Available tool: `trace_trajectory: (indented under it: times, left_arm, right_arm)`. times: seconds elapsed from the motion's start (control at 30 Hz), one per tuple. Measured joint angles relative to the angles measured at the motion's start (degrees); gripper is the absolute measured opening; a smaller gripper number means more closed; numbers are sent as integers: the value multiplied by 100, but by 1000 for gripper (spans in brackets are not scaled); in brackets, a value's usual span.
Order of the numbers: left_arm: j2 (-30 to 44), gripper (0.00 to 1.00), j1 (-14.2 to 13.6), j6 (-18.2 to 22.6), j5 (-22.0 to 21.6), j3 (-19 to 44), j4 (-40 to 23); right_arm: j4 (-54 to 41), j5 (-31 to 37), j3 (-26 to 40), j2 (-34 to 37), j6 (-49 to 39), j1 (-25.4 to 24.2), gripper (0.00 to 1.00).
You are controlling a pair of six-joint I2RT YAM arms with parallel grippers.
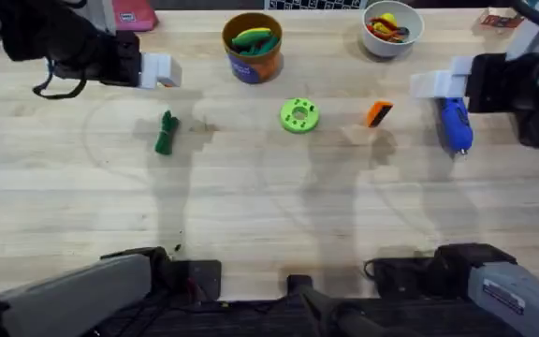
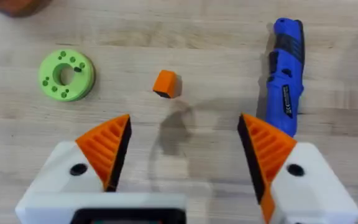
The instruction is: Pick up the gripper from the table and insert it into the empty holder that is missing its gripper. Then pick up a screw, insert it into the mounting hole, and use the screwdriver to tighten it. Finally, clean up the table by picking up the vegetable and placing it into the bucket.
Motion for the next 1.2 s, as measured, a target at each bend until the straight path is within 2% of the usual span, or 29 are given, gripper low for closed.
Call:
trace_trajectory:
  times: [0.17,0.27,0.47,0.6,0.83,1.03,1.2]
  left_arm:
    - [0,985,0,0,44,1,61]
    - [13,985,0,-2,236,123,18]
    - [8,987,-2,-2,660,1103,-703]
    - [-239,987,-73,-4,658,1483,-1157]
    - [-1701,988,-341,-255,501,1349,-1419]
    - [-3479,987,-374,-640,394,526,-1111]
    - [-4476,985,-374,-734,394,-215,-647]
  right_arm:
    - [0,0,0,0,0,0,994]
    - [0,0,0,0,2,-2,994]
    - [0,0,0,0,0,-2,994]
    - [0,0,0,0,0,0,994]
    - [1,0,0,-1,0,0,994]
    - [0,0,0,-1,0,-1,994]
    - [0,0,0,0,0,0,994]
